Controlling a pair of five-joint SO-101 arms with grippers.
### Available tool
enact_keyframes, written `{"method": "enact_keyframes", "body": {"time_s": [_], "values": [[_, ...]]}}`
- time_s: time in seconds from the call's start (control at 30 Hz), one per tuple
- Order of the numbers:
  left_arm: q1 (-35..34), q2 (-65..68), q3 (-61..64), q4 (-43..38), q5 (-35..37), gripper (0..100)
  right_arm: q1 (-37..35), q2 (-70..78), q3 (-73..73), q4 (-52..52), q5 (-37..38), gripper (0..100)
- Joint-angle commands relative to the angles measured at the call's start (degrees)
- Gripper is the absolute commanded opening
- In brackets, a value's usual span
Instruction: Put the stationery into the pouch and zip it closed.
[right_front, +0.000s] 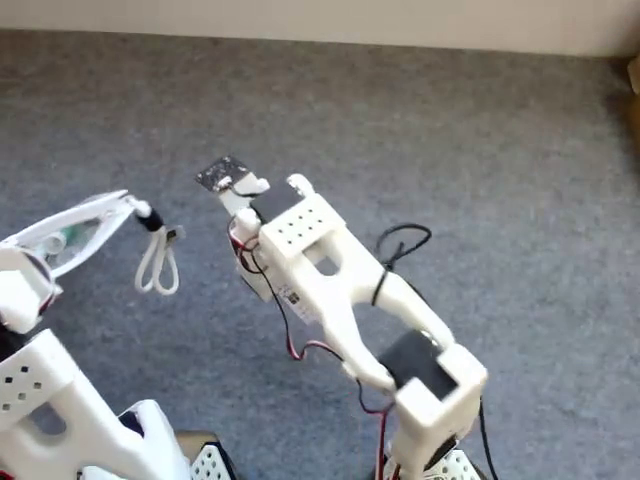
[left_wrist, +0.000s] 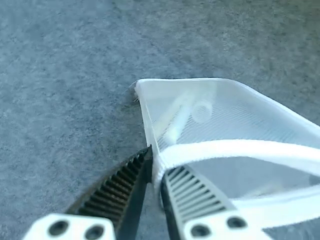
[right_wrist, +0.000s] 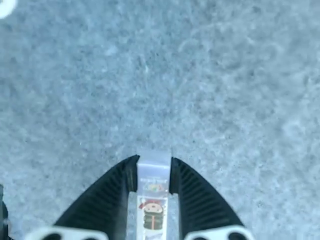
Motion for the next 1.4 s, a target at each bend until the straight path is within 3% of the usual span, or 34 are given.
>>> {"method": "enact_keyframes", "body": {"time_s": [0.0, 0.6, 0.77, 1.0, 1.37], "values": [[6.37, -0.04, -3.12, -1.32, -0.09, 1, -0.48, -9.36, 3.74, -3.47, 0.97, 0.5], [22.29, -0.04, -4.35, 3.16, -3.78, 1, -0.48, -41.71, 29.05, -24.40, 0.53, 0.5], [23.16, -0.04, -4.18, 3.16, -3.78, 1, -1.27, -49.80, 34.51, -28.88, 0.53, 0.5], [23.16, 0.04, -4.18, 3.16, -3.69, 1, -8.66, -64.84, 44.62, -34.86, 0.53, 0.5], [22.81, 0.04, -2.51, 2.99, -3.69, 1, -14.99, -80.04, 62.02, -57.36, 0.44, 0.5]]}}
